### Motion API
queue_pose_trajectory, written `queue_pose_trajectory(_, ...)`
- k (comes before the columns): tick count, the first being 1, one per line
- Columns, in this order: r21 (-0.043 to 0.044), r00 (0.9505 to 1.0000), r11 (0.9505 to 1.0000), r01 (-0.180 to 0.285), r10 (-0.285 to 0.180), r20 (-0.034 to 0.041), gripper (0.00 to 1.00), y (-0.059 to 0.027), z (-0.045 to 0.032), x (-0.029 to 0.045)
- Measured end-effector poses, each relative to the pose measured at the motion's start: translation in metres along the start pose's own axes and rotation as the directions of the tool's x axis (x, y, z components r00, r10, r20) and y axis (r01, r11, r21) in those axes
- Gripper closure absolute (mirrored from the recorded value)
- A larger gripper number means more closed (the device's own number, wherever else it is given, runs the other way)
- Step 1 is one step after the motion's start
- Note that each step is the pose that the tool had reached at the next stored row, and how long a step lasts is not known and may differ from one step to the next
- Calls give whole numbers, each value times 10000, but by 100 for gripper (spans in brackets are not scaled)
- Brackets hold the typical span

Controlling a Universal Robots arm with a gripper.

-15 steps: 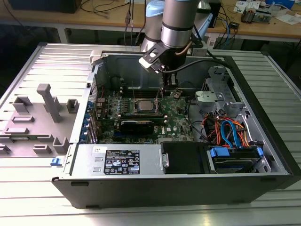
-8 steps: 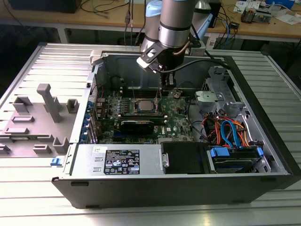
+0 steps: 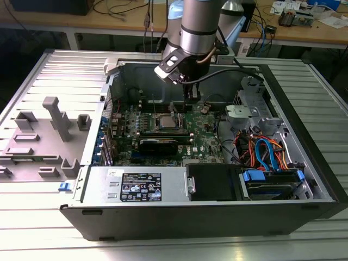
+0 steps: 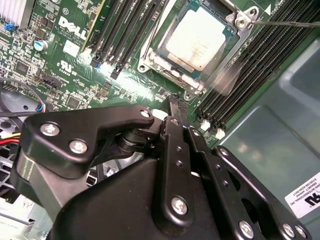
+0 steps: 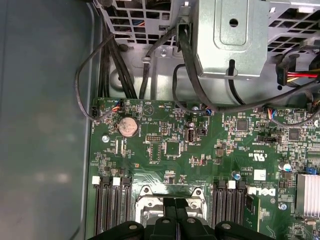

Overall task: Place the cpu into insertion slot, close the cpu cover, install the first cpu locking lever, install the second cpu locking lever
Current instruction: 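Close the cpu cover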

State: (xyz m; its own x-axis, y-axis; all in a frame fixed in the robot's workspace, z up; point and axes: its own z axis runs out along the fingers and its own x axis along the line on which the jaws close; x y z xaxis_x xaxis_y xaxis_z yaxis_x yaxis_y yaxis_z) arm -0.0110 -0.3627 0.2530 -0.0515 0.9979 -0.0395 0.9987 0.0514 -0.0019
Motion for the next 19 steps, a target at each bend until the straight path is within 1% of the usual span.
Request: queue_pose_trajectory(19, -1, 10000, 10000, 2, -2, -1, 89, -68, 5, 4)
